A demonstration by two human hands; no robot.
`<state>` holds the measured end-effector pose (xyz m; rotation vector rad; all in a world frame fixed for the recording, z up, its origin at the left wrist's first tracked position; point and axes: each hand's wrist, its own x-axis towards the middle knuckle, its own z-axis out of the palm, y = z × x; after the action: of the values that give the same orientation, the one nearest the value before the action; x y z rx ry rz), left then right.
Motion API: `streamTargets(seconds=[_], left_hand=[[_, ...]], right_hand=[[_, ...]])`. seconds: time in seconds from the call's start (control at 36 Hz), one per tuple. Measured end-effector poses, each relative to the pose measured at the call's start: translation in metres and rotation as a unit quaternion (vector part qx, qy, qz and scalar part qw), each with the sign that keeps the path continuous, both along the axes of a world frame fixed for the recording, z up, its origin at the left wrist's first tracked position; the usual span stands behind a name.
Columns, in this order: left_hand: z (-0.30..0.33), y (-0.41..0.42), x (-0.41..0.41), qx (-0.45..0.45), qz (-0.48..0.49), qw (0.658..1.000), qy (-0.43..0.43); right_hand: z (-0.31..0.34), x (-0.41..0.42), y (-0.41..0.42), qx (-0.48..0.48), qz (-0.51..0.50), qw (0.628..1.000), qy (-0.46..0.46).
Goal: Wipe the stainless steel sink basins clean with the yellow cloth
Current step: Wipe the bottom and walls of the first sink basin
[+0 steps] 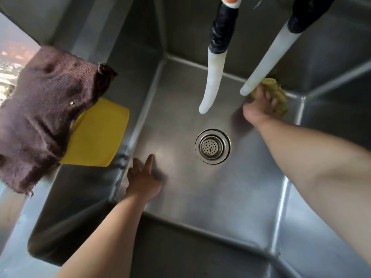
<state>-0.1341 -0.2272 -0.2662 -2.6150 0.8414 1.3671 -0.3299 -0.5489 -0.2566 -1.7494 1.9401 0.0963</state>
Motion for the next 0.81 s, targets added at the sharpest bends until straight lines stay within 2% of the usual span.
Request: streamTargets(seconds=[0.22,0.33,0.47,0.61,0.67,0.78,0.81], left_hand=[[0.008,-0.009,0.000,0.006,0.014,1.000,0.025],[0.015,-0.015,-0.001,0.024,0.001,0.999,0.024],[0.016,-0.019,0.001,0.028,0.013,0.999,0.028],[0.029,-0.026,0.000,0.009,-0.001,1.000,0.008],[0.037,-0.027,-0.002,-0.011,-0.012,1.000,0.004],[0.055,-0.022,-0.004,-0.008,-0.053,0.998,0.029],[0.062,-0.022,-0.004,-0.002,-0.056,0.998,0.034]], right_hand=[[-0.009,0.054,0.042,0.003,0.233,0.971,0.044],[-0.016,0.073,0.089,-0.004,0.256,0.967,0.010],[-0.023,0.076,0.164,0.062,0.298,0.949,-0.077],[-0.012,0.052,0.223,0.055,0.416,0.907,-0.027],[-0.010,0.043,0.247,0.086,0.444,0.891,-0.038],[0.006,0.035,0.282,0.221,0.427,0.877,-0.011],[0.010,0.035,0.288,0.262,0.388,0.883,-0.016]])
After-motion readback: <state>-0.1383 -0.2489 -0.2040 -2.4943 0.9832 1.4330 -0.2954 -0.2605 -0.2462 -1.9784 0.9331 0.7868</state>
